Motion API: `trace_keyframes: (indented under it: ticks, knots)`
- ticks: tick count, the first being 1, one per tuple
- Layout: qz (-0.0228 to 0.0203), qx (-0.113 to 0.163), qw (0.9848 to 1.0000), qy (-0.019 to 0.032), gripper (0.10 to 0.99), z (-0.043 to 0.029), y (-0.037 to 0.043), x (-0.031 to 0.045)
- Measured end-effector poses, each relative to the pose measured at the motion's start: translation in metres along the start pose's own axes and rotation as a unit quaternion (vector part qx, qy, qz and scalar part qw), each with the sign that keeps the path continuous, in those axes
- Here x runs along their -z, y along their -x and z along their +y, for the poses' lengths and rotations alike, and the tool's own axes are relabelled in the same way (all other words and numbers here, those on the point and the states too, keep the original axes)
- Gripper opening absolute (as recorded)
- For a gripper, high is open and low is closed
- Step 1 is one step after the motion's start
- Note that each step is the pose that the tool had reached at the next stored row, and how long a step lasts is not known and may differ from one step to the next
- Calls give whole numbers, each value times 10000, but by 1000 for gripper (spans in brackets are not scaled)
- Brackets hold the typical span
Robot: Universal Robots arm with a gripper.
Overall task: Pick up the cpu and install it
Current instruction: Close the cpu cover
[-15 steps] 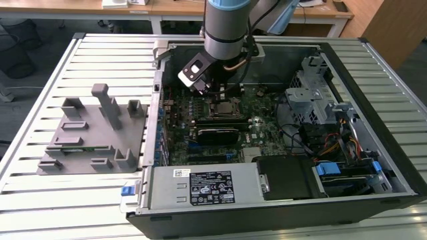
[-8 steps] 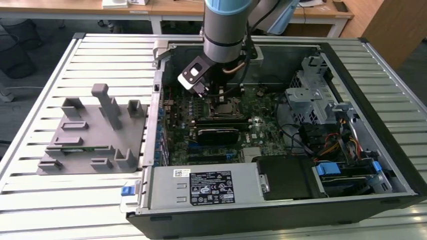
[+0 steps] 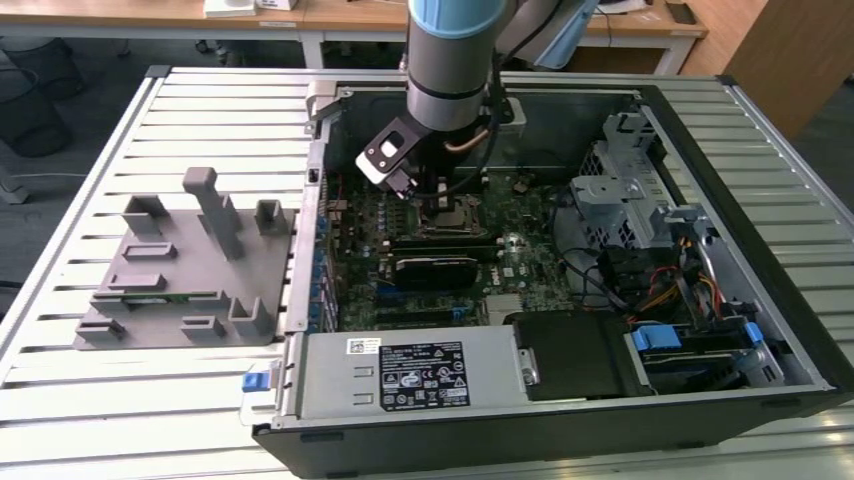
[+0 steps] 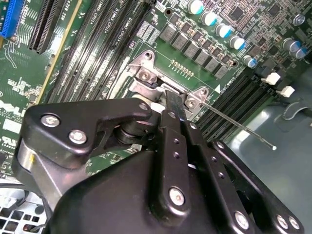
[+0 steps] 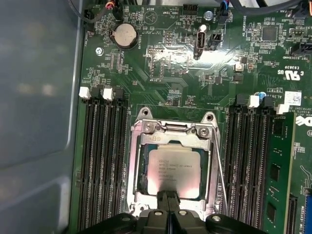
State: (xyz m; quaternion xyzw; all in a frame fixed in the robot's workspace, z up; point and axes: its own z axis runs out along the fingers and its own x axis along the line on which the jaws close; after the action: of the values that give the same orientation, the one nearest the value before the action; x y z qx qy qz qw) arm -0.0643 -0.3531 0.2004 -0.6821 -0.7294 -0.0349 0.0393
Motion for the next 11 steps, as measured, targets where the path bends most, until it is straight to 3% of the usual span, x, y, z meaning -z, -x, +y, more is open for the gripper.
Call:
trace_keyframes:
  ticks: [6, 11]
  knots:
    - [-5, -1, 10000, -4, 106, 21, 5, -23]
    - [0, 0, 10000, -1, 106, 96, 11, -35]
